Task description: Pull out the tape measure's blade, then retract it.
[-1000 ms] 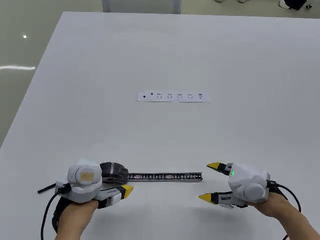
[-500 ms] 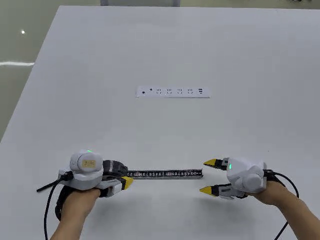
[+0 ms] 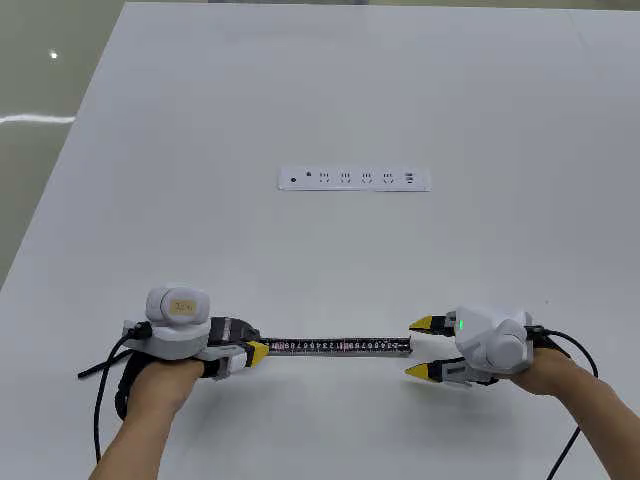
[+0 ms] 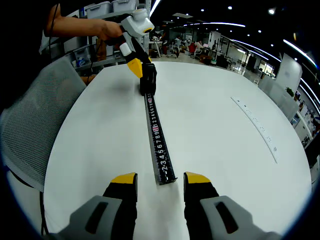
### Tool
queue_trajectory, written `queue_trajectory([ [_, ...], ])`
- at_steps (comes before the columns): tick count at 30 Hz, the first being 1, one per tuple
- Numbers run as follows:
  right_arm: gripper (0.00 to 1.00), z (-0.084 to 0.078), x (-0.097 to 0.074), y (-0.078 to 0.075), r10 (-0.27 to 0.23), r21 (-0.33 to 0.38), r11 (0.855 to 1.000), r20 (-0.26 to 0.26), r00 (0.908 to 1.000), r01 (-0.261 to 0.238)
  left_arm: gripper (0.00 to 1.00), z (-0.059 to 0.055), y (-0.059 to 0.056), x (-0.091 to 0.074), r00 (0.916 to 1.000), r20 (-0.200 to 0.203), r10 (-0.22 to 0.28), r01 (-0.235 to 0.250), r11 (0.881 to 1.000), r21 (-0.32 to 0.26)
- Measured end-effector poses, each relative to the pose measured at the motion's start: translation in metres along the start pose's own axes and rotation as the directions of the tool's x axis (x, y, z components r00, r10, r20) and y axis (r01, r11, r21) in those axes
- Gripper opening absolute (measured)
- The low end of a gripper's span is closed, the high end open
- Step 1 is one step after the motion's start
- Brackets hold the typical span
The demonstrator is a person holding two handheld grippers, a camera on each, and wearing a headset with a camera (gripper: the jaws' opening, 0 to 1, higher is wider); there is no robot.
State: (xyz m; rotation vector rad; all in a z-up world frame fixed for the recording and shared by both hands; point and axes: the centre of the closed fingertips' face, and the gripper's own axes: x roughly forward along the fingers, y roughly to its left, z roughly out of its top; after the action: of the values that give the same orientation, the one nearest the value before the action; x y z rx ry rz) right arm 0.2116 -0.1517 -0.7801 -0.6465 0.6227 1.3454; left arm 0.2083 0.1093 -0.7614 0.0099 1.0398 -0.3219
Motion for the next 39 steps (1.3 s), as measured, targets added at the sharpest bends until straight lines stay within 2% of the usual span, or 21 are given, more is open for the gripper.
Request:
queue_trajectory([
  [8, 0.33, -0.006, 0.006, -0.006, 0.037, -0.002, 0.999, -0.003, 0.9993, -0.037, 0.78, 0.001, 0.001, 0.005, 0.9996, -0.026, -0.014, 0.014, 1.0, -0.012],
  [10, 0.32, -0.008, 0.007, -0.007, 0.045, -0.002, 0.999, -0.008, 0.999, -0.045, 0.78, 0.0, -0.001, 0.005, 0.9995, -0.028, -0.016, 0.016, 1.0, -0.012],
  [22, 0.24, -0.015, 0.014, -0.006, 0.097, -0.017, 0.995, -0.037, 0.9946, -0.098, 0.74, 0.003, 0.005, 0.014, 0.9991, -0.036, -0.024, 0.024, 1.0, -0.006],
  [27, 0.2, -0.016, 0.016, -0.009, 0.096, -0.019, 0.995, -0.036, 0.9948, -0.096, 0.74, 0.003, 0.005, 0.016, 0.999, -0.036, -0.026, 0.026, 1.0, 0.005],
  [30, 0.18, -0.019, 0.018, -0.007, 0.109, -0.029, 0.993, -0.053, 0.9927, -0.11, 0.73, 0.004, 0.004, 0.016, 0.9989, -0.035, -0.031, 0.032, 0.999, 0.011],
  [39, 0.15, -0.018, 0.018, -0.005, 0.126, -0.03, 0.991, -0.037, 0.9913, -0.127, 0.73, 0.006, 0.001, 0.014, 0.9991, -0.03, -0.029, 0.029, 0.999, 0.024],
])
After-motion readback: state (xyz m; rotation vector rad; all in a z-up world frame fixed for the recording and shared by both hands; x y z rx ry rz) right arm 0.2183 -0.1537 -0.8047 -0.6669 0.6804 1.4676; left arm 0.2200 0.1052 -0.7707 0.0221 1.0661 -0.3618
